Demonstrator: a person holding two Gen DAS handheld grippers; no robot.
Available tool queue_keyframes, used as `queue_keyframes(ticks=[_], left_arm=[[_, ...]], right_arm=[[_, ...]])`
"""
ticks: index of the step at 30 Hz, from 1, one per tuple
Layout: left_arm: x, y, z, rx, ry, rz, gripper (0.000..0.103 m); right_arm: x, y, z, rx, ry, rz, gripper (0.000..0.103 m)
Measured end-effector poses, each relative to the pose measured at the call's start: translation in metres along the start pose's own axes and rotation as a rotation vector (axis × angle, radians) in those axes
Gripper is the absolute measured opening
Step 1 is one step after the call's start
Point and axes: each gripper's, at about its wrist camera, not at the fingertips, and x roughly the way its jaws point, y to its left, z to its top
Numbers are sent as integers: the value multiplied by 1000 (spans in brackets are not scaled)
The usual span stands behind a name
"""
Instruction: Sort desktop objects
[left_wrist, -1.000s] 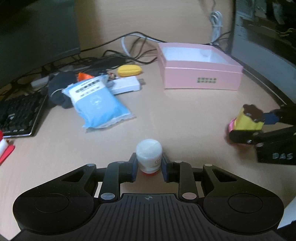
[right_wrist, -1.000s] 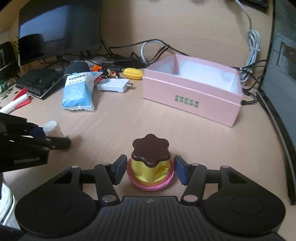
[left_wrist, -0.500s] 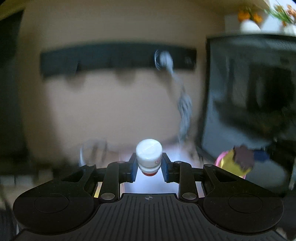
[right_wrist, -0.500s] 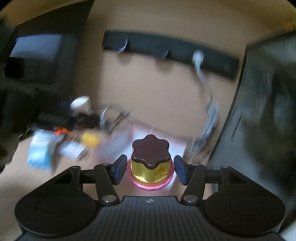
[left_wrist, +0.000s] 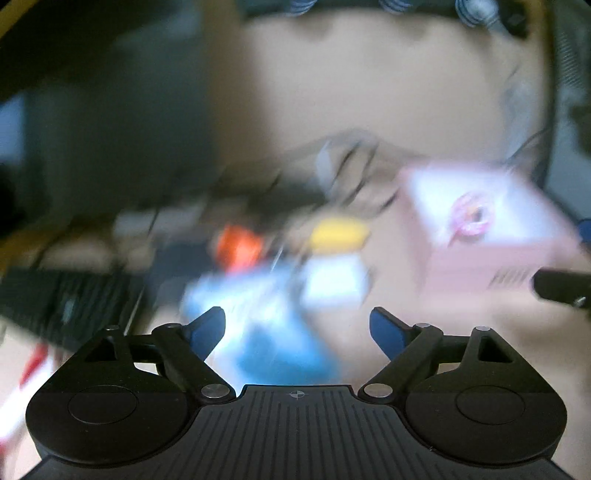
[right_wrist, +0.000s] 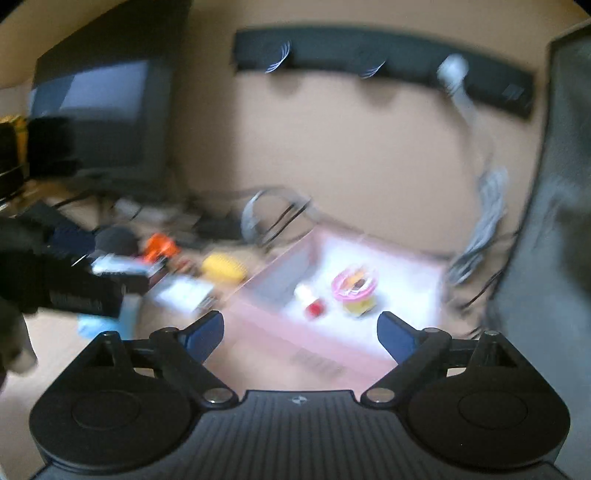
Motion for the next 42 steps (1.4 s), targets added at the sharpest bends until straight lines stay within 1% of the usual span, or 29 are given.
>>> queue_keyframes(ticks=[2, 3, 5, 6, 8, 9, 11, 12, 14, 15, 17, 19, 23, 25, 27, 28, 29, 30, 31, 34, 35, 39, 40, 41, 42], left_arm=[[7, 11, -14, -35, 57, 39, 92], [10, 16, -17, -35, 66, 59, 94], [18, 20, -18, -19, 72, 100, 94], [23, 23, -19, -8, 80, 109, 95], [28, 29, -13, 6, 79, 108, 97], [30, 32, -11, 20, 80, 128, 97], [32, 40, -13, 46, 83, 227, 97], [31, 46, -15, 42, 89, 269, 97], [29, 67, -17, -2, 115, 308, 97], [25, 78, -18, -37, 128, 312, 96], [13, 97, -24, -112, 134, 288, 96], [-1, 108, -30, -171, 136, 249, 96], [-35, 113, -48, -234, 135, 159, 96], [-46, 112, -55, -251, 142, 118, 97], [-58, 112, -63, -267, 151, 82, 97], [-60, 111, -66, -273, 156, 70, 97], [-63, 111, -69, -277, 160, 59, 97], [-66, 112, -72, -277, 163, 50, 98], [-68, 112, -74, -276, 165, 44, 98], [-70, 116, -79, -286, 175, 35, 99], [-70, 119, -80, -296, 178, 31, 99], [-68, 129, -81, -317, 179, 27, 99], [-66, 132, -82, -321, 182, 27, 99], [-65, 133, -82, -323, 186, 27, 99], [-63, 134, -82, -322, 191, 29, 99]], right_arm=[[7, 15, -9, -6, 35, 48, 91], [10, 22, -13, -13, 45, 67, 91], [16, 36, -17, -26, 61, 109, 94], [20, 41, -17, -30, 65, 125, 96], [27, 54, -15, -46, 65, 146, 97], [31, 58, -10, -52, 63, 149, 97], [34, 68, -7, -62, 51, 158, 97], [31, 72, -11, -64, 44, 160, 97], [36, 78, -7, -68, 29, 159, 97], [42, 82, -4, -68, 25, 155, 97], [51, 87, 2, -58, 20, 156, 96], [67, 93, 12, -35, 29, 162, 91], [107, 107, 29, 31, 71, 178, 91], [123, 118, 33, 13, 65, 144, 91], [139, 128, 37, -13, 48, 88, 91], [144, 129, 40, -16, 42, 68, 89], [151, 130, 45, -13, 31, 32, 87], [157, 128, 51, -5, 29, 3, 79], [166, 125, 60, 15, 41, -30, 73], [192, 113, 81, 79, 91, -90, 73], [207, 110, 87, 85, 134, -112, 73], [244, 100, 88, 107, 245, -144, 73], [249, 99, 85, 105, 260, -142, 65], [251, 99, 82, 104, 268, -130, 60], [251, 98, 81, 112, 265, -109, 57]])
